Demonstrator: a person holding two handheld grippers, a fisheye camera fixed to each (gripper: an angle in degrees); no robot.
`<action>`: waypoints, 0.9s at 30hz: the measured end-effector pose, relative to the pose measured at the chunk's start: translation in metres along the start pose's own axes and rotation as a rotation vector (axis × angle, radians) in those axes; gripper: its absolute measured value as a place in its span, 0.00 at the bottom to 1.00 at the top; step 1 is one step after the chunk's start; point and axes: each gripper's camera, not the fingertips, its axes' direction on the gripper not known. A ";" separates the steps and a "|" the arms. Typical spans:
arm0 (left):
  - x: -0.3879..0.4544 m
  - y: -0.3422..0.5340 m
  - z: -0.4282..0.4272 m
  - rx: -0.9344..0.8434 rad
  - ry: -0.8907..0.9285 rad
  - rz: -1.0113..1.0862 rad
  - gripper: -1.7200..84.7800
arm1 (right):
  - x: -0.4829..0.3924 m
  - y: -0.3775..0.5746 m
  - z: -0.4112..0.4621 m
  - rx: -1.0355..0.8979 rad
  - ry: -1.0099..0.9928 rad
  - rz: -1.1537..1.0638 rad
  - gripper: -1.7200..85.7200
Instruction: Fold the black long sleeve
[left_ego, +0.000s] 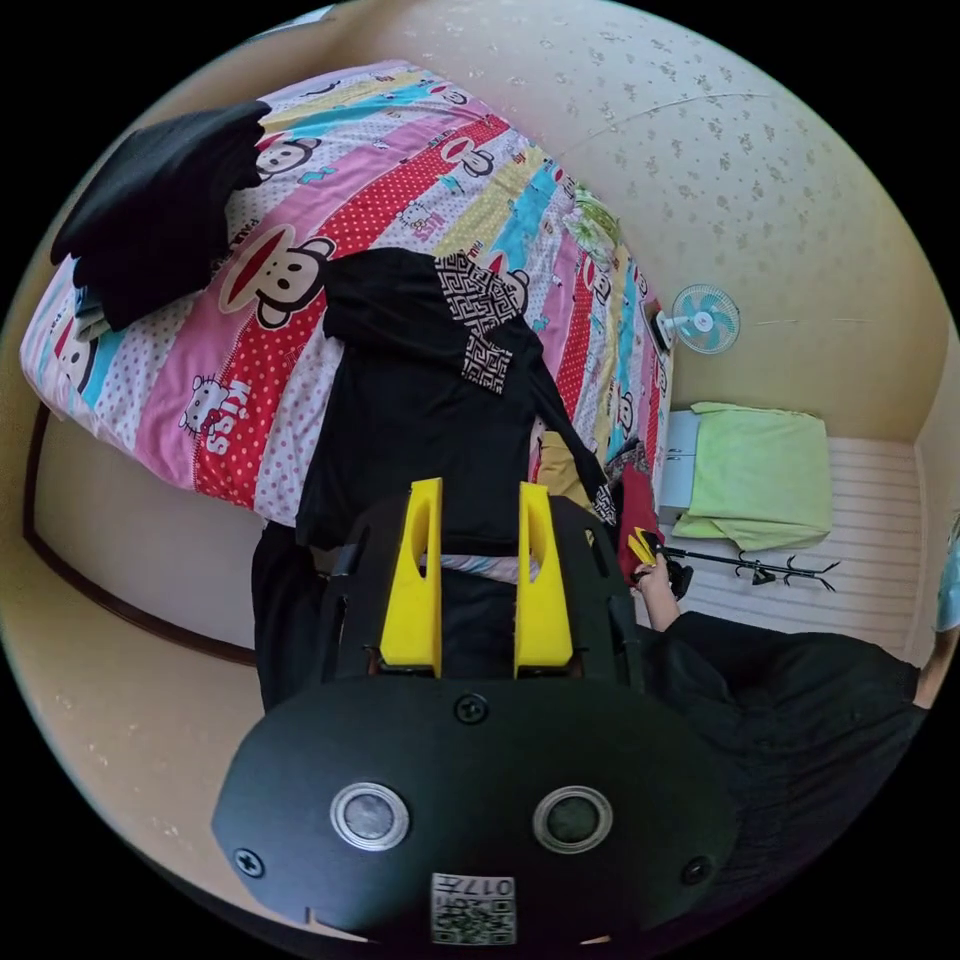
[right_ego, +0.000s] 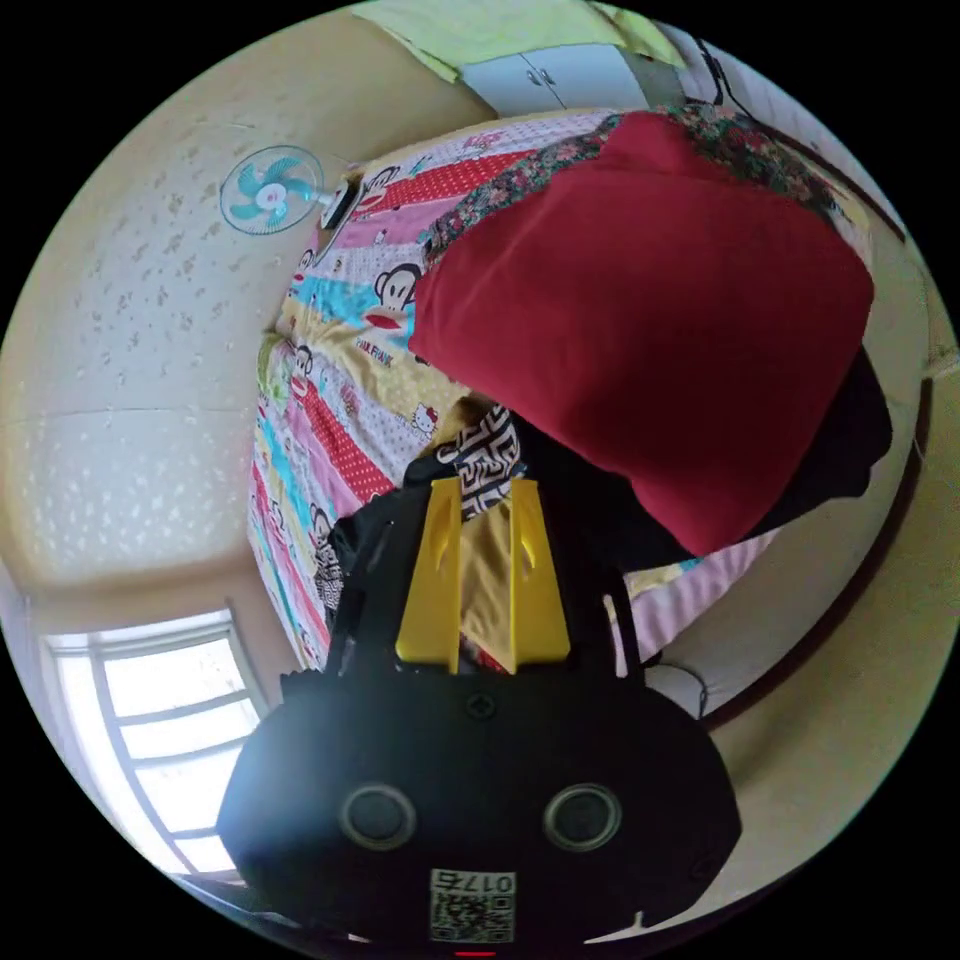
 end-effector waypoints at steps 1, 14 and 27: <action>-0.002 -0.002 -0.001 0.003 0.006 -0.013 0.15 | 0.007 0.005 0.010 -0.012 -0.051 0.034 0.10; -0.040 -0.019 -0.045 0.089 0.003 -0.168 0.15 | 0.022 -0.024 0.078 0.106 0.084 0.236 0.07; -0.101 -0.071 -0.098 0.085 -0.036 -0.229 0.15 | -0.297 0.157 0.171 -0.170 -0.348 -0.855 0.05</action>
